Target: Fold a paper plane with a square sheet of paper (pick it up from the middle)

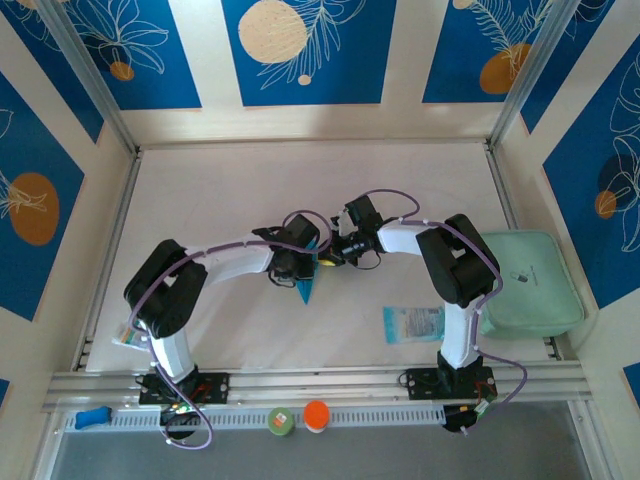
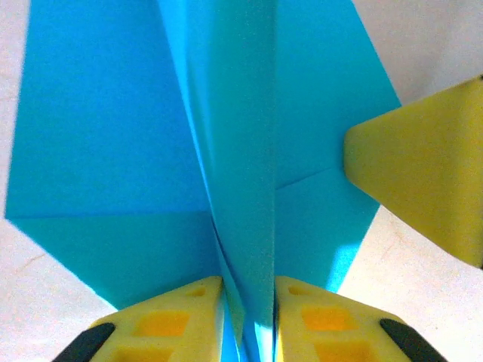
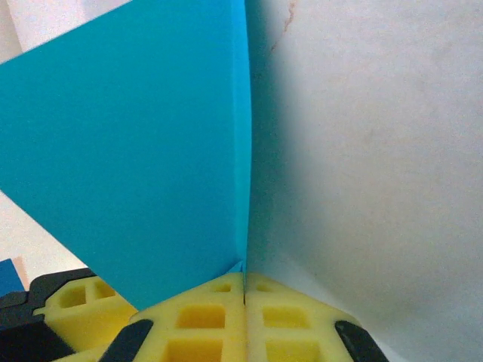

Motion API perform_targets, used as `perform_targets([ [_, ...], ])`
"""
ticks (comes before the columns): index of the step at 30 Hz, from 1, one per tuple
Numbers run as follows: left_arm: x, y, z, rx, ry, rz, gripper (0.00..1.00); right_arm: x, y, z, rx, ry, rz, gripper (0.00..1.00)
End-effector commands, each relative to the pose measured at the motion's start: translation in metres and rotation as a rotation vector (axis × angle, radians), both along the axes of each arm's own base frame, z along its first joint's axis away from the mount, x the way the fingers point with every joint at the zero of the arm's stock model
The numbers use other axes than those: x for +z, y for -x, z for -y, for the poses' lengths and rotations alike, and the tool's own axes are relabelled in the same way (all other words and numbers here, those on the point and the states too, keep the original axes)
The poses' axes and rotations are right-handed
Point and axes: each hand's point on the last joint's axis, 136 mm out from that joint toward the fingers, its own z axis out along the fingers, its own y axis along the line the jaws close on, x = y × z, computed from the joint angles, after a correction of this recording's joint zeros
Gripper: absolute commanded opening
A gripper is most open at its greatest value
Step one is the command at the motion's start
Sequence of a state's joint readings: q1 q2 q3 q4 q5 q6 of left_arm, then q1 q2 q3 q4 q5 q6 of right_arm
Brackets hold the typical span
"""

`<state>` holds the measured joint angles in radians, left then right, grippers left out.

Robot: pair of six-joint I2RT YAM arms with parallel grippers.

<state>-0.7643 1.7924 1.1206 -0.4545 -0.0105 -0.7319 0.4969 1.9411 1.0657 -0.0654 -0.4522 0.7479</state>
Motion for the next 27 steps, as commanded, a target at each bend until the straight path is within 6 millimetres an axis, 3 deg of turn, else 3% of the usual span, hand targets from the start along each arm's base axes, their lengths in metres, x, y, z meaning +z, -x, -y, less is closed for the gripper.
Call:
perform_targets([
  [1,0.003,0.000,-0.004,0.012,-0.046,0.003,0.19,0.018,-0.004,0.000,-0.001,-0.020,0.025,0.07],
  [8,0.012,-0.006,-0.008,0.016,-0.077,0.031,0.10,0.037,-0.019,0.034,-0.107,0.064,0.121,0.35],
  [15,0.027,-0.027,-0.013,0.001,-0.130,0.085,0.10,0.050,-0.027,0.081,-0.223,0.186,0.225,0.52],
  [20,0.036,-0.064,-0.014,-0.009,-0.161,0.139,0.10,0.057,-0.029,0.108,-0.270,0.287,0.301,0.58],
  [27,0.037,-0.121,-0.006,-0.007,-0.167,0.168,0.10,0.056,-0.023,0.119,-0.282,0.273,0.284,0.58],
])
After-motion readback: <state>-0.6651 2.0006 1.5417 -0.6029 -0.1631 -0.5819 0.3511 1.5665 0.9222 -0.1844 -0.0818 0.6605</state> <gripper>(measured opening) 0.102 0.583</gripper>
